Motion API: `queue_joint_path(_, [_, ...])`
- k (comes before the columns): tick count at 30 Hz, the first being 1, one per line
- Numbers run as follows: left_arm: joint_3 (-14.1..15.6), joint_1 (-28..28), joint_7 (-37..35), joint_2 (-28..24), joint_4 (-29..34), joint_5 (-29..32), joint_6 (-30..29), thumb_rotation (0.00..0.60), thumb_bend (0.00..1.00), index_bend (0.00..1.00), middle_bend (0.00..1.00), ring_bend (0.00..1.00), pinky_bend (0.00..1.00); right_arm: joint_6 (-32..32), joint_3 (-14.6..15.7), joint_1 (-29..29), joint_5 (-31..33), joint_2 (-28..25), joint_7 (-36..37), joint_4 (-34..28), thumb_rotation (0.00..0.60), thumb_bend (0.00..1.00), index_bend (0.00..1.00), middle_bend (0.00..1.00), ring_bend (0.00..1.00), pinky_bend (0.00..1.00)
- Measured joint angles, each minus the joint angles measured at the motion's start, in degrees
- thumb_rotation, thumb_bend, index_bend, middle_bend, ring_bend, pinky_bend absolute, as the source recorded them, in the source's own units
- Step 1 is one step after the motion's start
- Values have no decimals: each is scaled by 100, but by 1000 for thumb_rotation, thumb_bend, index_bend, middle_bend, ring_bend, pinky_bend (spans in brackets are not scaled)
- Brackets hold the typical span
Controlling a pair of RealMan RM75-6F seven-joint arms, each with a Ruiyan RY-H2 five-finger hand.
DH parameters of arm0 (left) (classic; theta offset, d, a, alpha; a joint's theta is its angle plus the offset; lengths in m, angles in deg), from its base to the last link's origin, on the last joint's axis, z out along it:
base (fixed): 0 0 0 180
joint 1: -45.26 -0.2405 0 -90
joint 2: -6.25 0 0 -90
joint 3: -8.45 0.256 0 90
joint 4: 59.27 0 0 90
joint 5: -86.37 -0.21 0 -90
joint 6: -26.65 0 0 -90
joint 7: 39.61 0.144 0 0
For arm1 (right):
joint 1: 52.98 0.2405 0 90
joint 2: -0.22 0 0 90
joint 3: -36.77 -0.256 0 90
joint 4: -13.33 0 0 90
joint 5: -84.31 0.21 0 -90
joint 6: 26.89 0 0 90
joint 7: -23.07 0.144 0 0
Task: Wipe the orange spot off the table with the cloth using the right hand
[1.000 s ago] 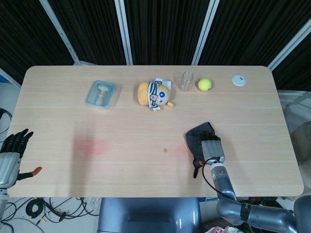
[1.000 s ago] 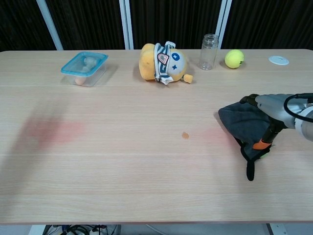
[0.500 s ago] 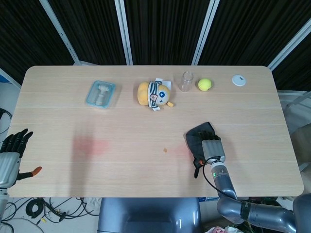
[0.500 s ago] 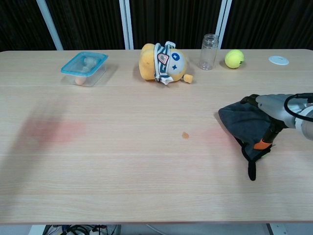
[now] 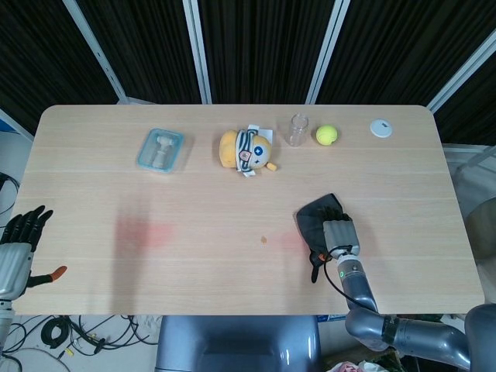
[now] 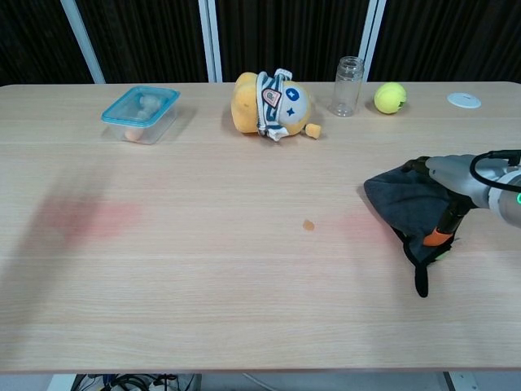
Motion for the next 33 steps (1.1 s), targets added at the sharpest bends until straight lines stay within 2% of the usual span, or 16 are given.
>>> queue_joint_path(2, [4, 0, 2, 0, 3, -3, 3, 600, 18, 0, 0, 0, 0, -70, -3, 37, 57, 8, 4, 78, 600, 121, 0, 11, 10, 143])
queue_joint_path(5, [11, -1, 3, -3, 13, -9, 6, 600, 18, 0, 0, 0, 0, -128, 10, 74, 103, 33, 15, 204, 600, 181, 31, 106, 105, 189])
queue_joint_path(10, [10, -3, -14, -8, 20, -6, 3, 600, 18, 0, 0, 0, 0, -196, 32, 91, 65, 82, 132, 375, 600, 342, 281, 366, 394, 428])
queue_joint_path(12, [11, -2, -5, -7, 19, -7, 4, 600, 18, 0, 0, 0, 0, -199, 31, 76, -49, 94, 235, 401, 600, 408, 383, 468, 516, 581])
queue_joint_path(15, [20, 0, 0, -4, 23, -18, 9, 600, 18, 0, 0, 0, 0, -209, 32, 35, -280, 99, 444, 431, 600, 469, 462, 536, 599, 663])
queue_joint_path(24, [20, -7, -34, -5, 42, -13, 1, 600, 18, 0, 0, 0, 0, -218, 70, -101, -763, 46, 889, 413, 600, 547, 597, 615, 681, 715])
queue_joint_path(33, [40, -8, -35, -11, 72, -37, 8, 600, 18, 0, 0, 0, 0, -53, 94, -247, -1647, -89, 1353, -101, 600, 559, 626, 623, 689, 722])
